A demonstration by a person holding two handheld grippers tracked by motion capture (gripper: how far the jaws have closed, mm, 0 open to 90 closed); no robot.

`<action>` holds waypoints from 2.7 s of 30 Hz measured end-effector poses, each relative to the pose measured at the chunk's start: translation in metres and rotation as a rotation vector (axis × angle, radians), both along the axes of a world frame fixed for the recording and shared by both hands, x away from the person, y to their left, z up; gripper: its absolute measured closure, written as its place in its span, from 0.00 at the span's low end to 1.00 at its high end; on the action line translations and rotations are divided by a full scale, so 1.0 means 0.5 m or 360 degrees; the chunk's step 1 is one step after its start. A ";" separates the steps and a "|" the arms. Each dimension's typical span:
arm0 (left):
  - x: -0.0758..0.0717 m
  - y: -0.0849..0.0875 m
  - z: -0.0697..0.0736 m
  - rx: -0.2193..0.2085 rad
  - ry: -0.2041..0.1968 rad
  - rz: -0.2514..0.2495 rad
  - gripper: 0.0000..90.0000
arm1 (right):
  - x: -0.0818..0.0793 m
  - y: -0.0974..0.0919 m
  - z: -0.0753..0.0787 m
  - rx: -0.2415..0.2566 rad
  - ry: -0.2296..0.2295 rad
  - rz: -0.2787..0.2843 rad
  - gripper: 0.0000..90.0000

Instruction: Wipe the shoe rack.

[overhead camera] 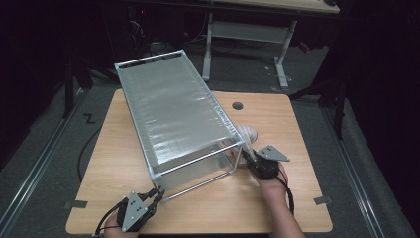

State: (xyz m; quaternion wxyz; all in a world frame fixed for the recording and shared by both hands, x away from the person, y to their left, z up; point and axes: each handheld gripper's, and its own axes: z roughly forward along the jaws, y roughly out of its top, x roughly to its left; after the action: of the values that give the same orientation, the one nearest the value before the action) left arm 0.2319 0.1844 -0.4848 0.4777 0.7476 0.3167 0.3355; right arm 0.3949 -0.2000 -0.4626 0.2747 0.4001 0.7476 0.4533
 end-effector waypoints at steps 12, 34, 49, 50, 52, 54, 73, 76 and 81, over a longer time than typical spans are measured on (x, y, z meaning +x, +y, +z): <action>0.002 0.022 0.000 -0.0035 0.0017 0.0088 0.87 | -0.010 0.037 0.004 0.0010 0.0000 0.0177 0.83; 0.085 -0.002 0.001 -0.0098 0.0057 -0.0007 0.88 | -0.109 -0.040 0.003 -0.0045 -0.0029 0.0065 0.83; 0.119 -0.024 0.000 -0.0109 0.0054 -0.0057 0.88 | -0.159 -0.068 0.010 -0.0116 -0.0050 -0.0089 0.82; 0.119 -0.024 0.000 -0.0109 0.0054 -0.0057 0.88 | -0.163 -0.070 0.013 -0.0114 -0.0059 -0.0119 0.82; 0.120 -0.024 0.000 -0.0106 0.0053 -0.0059 0.88 | -0.169 -0.078 0.026 -0.0113 -0.0100 -0.0191 0.82; 0.119 -0.024 0.000 -0.0103 0.0051 -0.0062 0.88 | -0.178 -0.087 0.045 -0.0080 -0.0152 -0.0245 0.82; 0.117 -0.020 0.000 -0.0094 0.0052 -0.0048 0.88 | -0.173 -0.057 -0.006 -0.0291 0.0087 -0.0008 0.82; 0.116 -0.020 0.000 -0.0096 0.0051 -0.0047 0.88 | -0.153 -0.056 -0.039 -0.0319 0.0243 0.0003 0.82; 0.116 -0.020 0.000 -0.0095 0.0049 -0.0047 0.88 | -0.151 -0.057 -0.038 -0.0293 0.0270 -0.0023 0.82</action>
State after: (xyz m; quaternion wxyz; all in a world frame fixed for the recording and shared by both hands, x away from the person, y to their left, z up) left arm 0.2900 0.1744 -0.4849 0.4998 0.7426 0.3230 0.3072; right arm 0.3192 -0.2287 -0.4814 0.2494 0.4154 0.8038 0.3452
